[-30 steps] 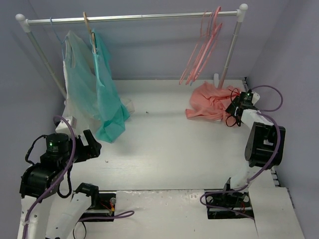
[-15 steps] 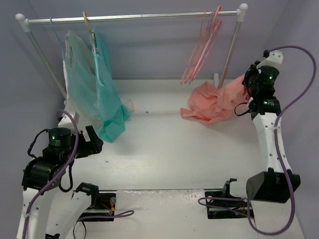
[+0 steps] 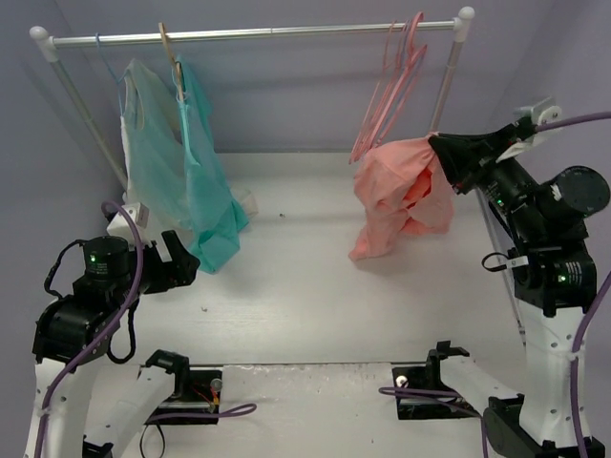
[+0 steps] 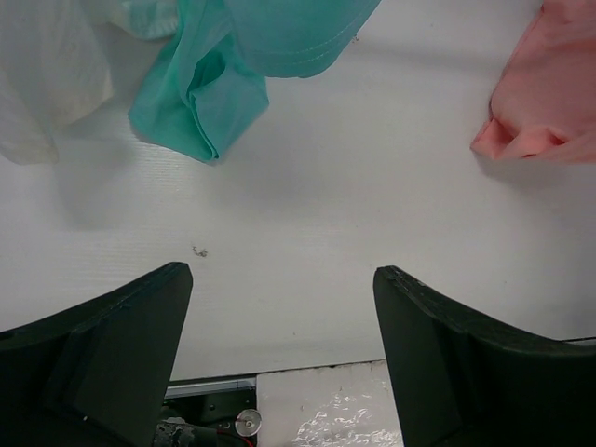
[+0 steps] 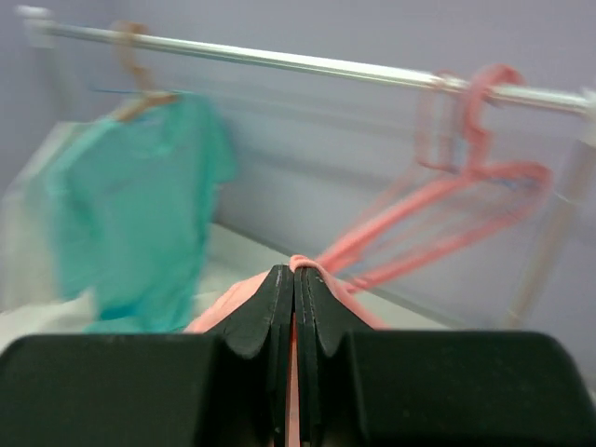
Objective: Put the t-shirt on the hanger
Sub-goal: Pick up the T-shirt at the corner of the board, then place the T-shirt at the center of the board.
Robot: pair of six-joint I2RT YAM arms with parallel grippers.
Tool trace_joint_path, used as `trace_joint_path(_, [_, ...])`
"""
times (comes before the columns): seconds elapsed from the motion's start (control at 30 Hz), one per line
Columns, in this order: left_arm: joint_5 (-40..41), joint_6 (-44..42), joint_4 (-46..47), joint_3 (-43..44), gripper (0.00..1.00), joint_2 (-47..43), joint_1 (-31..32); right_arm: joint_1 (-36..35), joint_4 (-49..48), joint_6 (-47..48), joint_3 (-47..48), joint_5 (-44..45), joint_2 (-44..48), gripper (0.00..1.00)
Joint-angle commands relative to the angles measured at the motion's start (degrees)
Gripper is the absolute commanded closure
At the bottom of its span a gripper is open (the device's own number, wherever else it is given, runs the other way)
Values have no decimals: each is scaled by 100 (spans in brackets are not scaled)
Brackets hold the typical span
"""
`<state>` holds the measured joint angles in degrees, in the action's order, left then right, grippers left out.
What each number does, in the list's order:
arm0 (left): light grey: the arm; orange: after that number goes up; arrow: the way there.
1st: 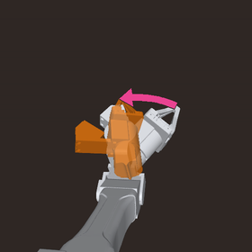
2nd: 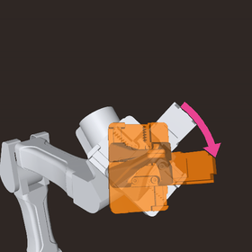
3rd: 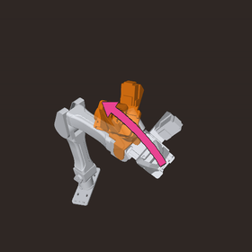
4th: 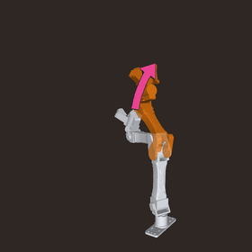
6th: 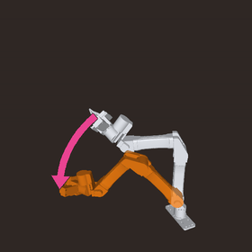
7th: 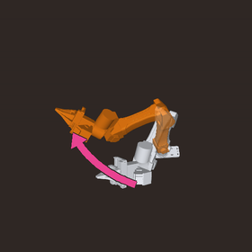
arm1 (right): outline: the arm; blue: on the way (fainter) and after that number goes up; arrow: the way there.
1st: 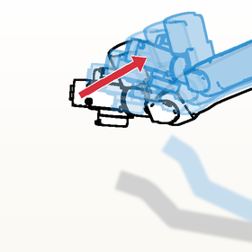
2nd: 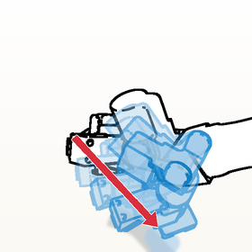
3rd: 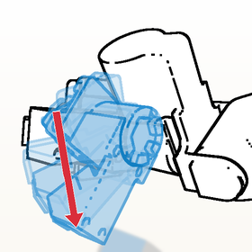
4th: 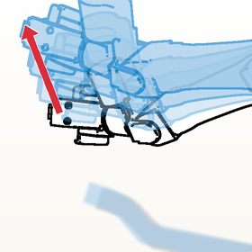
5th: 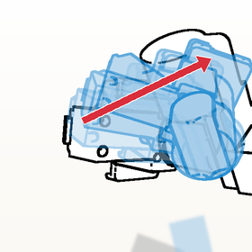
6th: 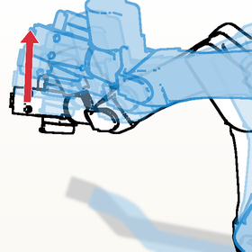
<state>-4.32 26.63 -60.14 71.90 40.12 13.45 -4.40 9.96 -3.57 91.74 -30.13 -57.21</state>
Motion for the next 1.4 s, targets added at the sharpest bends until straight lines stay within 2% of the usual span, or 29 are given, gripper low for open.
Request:
trace_joint_path(0.0, [-166, 61, 214, 228, 20, 23, 26, -139, -1460, -616, -42, -2413, 175, 100])
trace_joint_path(0.17, [-350, 61, 73, 360, 20, -48, 26, -315, -2585, -1873, -464, -3227, 26, 100])
trace_joint_path(0.3, [-465, 79, 46, 351, 20, -153, 26, -657, -2139, -1779, -351, -3113, -369, 98])
trace_joint_path(0.4, [-553, 140, 55, 290, 20, -171, 26, -1525, -1436, -1167, -245, -2184, -729, 98])
trace_joint_path(0.43, [-605, 149, 64, 237, 20, -171, 26, -2137, -1148, -998, -219, -1529, -956, 98])
trace_joint_path(0.5, [-640, 167, 81, 167, 21, -171, 26, -2791, -874, -586, -157, -840, -1238, 98])
trace_joint_path(0.53, [-667, 184, 99, 123, 21, -154, 26, -3107, -716, -479, -96, -506, -1388, 93])
trace_joint_path(0.57, [-684, 193, 116, 36, 21, -145, 26, -3650, -566, -417, -78, 185, -1676, 81])
trace_joint_path(0.6, [-754, 228, 125, -9, 21, -127, 26, -3855, -521, -320, -86, 461, -1810, 70])
trace_joint_path(0.63, [-790, 246, 134, -53, 21, -118, 35, -3997, -521, -328, -182, 716, -1889, 49])
trace_joint_path(0.67, [-825, 263, 160, -149, 22, -110, 26, -4172, -573, -337, -279, 1137, -1977, 43])
trace_joint_path(0.73, [-939, 342, 230, -272, 24, -127, 26, -4279, -687, -346, -603, 1561, -1917, 37])
trace_joint_path(0.9, [-1036, 649, 529, -957, 29, -197, 26, -4306, -513, -188, -1412, 2291, -1531, 40])
trace_joint_path(1.0, [-1203, 973, 880, -1518, 36, -189, 26, -4323, -109, -126, -1983, 2415, -1319, 50])
trace_joint_path(1.1, [-1168, 1325, 1285, -2003, 38, -171, 35, -4323, -20, -214, -2660, 2398, -1047, 53])
trace_joint_path(1.17, [-924, 1493, 1495, -2407, 38, -110, 35, -4323, -116, -292, -2985, 2371, -915, 52])
trace_joint_path(1.27, [-616, 1905, 1898, -2908, 38, 22, 43, -4323, -248, -293, -3521, 2362, -958, 44])
trace_joint_path(1.37, [-413, 2126, 2278, -3304, 38, 180, 35, -4323, -398, -258, -3672, 2371, -1186, 42])
